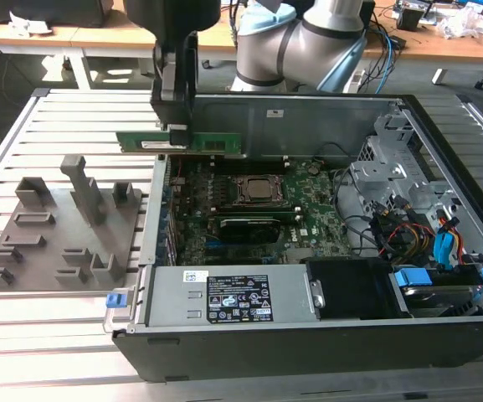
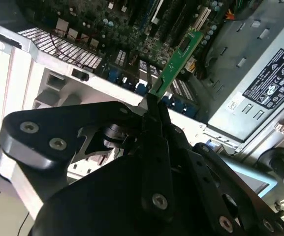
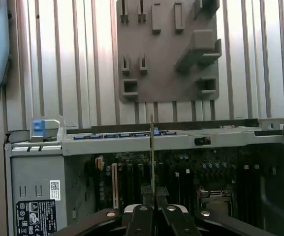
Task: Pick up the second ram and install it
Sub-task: 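Pick up the second ram and move it above second insertion slot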
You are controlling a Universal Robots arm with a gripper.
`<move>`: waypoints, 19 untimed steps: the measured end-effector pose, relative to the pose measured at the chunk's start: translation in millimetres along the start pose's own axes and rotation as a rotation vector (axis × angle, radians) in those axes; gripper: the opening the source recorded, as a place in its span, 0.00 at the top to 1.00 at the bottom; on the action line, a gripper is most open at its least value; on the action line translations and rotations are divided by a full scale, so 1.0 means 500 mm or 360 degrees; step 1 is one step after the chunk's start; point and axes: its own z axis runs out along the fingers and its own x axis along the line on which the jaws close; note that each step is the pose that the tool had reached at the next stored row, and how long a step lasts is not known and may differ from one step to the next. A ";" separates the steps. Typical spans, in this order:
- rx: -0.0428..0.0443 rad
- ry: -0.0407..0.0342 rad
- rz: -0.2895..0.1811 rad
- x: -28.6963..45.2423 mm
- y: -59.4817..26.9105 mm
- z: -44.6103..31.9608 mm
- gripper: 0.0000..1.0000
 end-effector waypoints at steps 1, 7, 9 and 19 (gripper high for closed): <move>0.0000 0.0000 0.0000 -0.001 -0.016 0.000 0.87; -0.0001 0.0000 0.0000 -0.004 -0.063 -0.001 0.87; -0.0001 0.0000 0.0000 -0.005 -0.080 -0.002 0.87; -0.0002 0.0000 0.0000 -0.012 -0.169 -0.004 0.87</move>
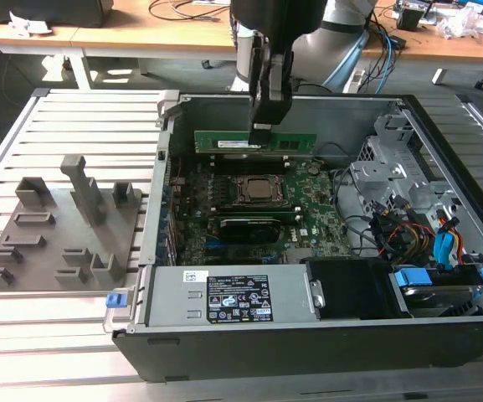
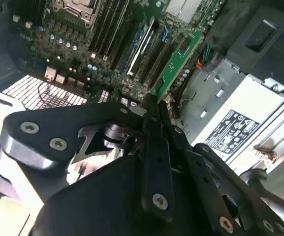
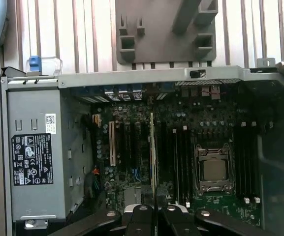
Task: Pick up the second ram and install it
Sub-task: 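Pick up the second ram and move it above second insertion slot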
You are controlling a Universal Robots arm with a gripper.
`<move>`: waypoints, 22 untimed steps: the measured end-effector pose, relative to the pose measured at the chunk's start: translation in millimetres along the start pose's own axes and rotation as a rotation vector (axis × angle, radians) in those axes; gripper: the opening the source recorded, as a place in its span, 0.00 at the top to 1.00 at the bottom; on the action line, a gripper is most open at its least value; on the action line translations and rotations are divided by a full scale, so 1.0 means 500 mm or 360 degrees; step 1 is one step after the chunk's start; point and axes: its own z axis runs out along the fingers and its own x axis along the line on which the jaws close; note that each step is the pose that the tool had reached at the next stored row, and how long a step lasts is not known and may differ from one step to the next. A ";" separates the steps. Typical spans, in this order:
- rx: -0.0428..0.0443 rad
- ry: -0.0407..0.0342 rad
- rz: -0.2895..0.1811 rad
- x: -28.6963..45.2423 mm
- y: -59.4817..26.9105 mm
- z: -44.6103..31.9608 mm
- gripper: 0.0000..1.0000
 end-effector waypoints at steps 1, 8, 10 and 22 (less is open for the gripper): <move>0.0000 0.0000 0.0000 -0.001 -0.008 0.000 0.87; -0.0002 0.0000 0.0000 -0.008 -0.090 -0.002 0.87; -0.0002 0.0000 0.0000 -0.009 -0.105 -0.003 0.87; -0.0015 0.0000 0.0000 -0.015 -0.145 0.026 0.87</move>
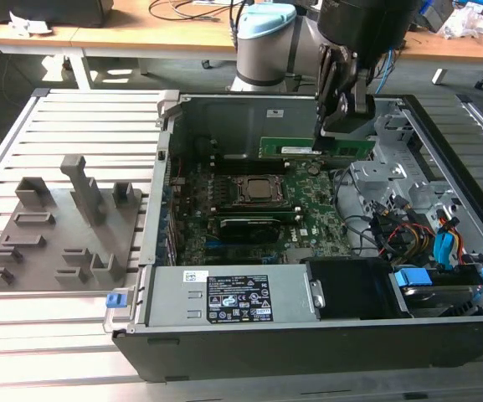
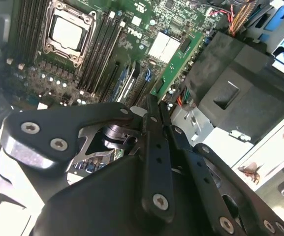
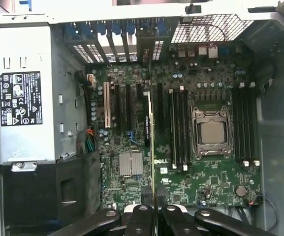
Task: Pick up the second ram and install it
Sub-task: 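Pick up the second ram and move it above second insertion slot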
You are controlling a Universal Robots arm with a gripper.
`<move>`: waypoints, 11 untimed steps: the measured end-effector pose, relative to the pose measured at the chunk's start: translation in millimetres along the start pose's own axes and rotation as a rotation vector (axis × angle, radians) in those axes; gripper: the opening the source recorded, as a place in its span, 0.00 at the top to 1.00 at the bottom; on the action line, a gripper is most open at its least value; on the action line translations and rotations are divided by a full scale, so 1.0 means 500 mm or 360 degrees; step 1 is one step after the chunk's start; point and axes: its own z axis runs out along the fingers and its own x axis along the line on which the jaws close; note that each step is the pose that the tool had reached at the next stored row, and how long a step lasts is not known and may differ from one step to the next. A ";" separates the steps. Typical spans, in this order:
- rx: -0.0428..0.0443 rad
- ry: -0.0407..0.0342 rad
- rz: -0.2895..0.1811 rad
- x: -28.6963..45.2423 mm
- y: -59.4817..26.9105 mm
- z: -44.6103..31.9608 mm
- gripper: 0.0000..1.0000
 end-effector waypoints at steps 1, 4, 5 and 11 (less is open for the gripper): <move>0.0000 0.0000 0.0000 0.000 0.000 0.004 0.87; -0.0001 -0.0001 0.0000 -0.014 0.000 0.017 0.87; -0.0001 -0.0001 0.0000 -0.032 0.001 0.019 0.87; -0.0001 -0.0001 0.0000 -0.072 0.003 0.031 0.87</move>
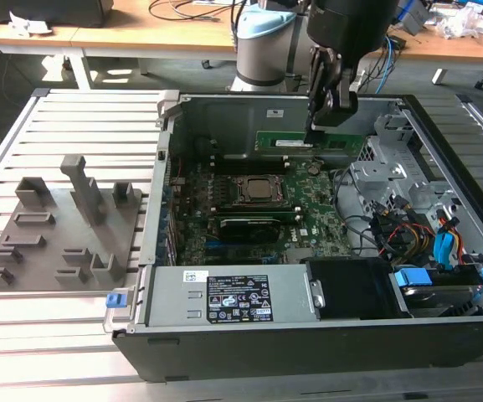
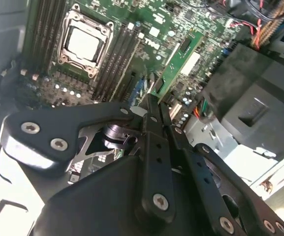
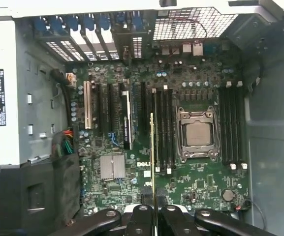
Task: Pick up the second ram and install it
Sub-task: 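Pick up the second ram and move it above second insertion slot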
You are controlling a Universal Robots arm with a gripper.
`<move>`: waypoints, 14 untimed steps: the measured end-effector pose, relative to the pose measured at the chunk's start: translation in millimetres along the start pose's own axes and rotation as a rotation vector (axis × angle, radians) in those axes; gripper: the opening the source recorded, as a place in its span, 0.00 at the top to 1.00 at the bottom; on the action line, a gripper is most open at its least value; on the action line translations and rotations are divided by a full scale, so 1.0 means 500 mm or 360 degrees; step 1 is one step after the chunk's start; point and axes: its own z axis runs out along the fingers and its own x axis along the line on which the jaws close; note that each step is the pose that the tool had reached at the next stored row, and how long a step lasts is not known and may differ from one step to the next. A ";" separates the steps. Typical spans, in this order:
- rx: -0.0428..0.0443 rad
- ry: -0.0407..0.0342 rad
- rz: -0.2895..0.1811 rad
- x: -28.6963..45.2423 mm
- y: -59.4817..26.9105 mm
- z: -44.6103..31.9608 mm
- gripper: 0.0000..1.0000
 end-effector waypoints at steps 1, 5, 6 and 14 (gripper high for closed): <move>0.0000 0.0000 0.0000 -0.004 0.000 0.002 0.87; 0.0000 0.0000 0.0000 -0.017 0.001 0.012 0.87; 0.0000 0.0000 0.0000 -0.019 0.000 0.015 0.87; 0.0000 0.0000 0.0000 -0.027 0.000 0.041 0.87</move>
